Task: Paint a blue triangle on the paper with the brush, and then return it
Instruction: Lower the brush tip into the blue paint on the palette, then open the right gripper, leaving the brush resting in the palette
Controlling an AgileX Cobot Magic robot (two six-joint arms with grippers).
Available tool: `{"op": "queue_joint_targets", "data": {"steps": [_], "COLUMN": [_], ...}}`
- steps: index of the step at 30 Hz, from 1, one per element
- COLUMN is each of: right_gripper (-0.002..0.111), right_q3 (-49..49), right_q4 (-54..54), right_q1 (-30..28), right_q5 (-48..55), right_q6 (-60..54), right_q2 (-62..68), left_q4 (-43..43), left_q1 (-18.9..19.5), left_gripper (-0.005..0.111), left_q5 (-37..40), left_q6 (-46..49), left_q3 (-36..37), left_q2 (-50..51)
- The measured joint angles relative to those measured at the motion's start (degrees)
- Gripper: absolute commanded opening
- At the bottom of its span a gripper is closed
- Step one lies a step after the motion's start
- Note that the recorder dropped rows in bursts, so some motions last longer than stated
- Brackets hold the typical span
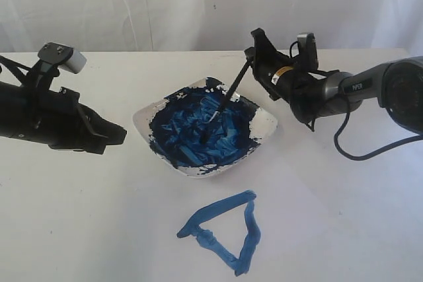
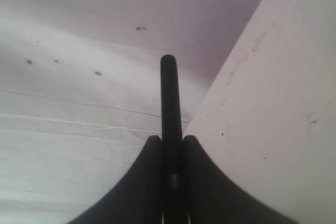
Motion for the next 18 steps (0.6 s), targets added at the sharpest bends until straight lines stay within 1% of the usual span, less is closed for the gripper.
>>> {"op": "queue_joint_targets", "data": {"steps": [9,18], "right_gripper": [0.0,0.0], "right_q3": [0.0,0.0], "right_q4": [-0.1,-0.2], "right_q1": [0.0,0.0], "right_q5": [1.4,6.8], "right_q6": [-0.2,-2.5], "right_q2": [0.0,0.0], "left_q4": [0.0,0.0], "left_q1": [0.0,0.0], "left_gripper": [0.0,0.0], "left_q5": [0.0,0.0], "left_q6": [0.0,0.0], "left_q3": [0.0,0.0], "left_q2": [0.0,0.0]}}
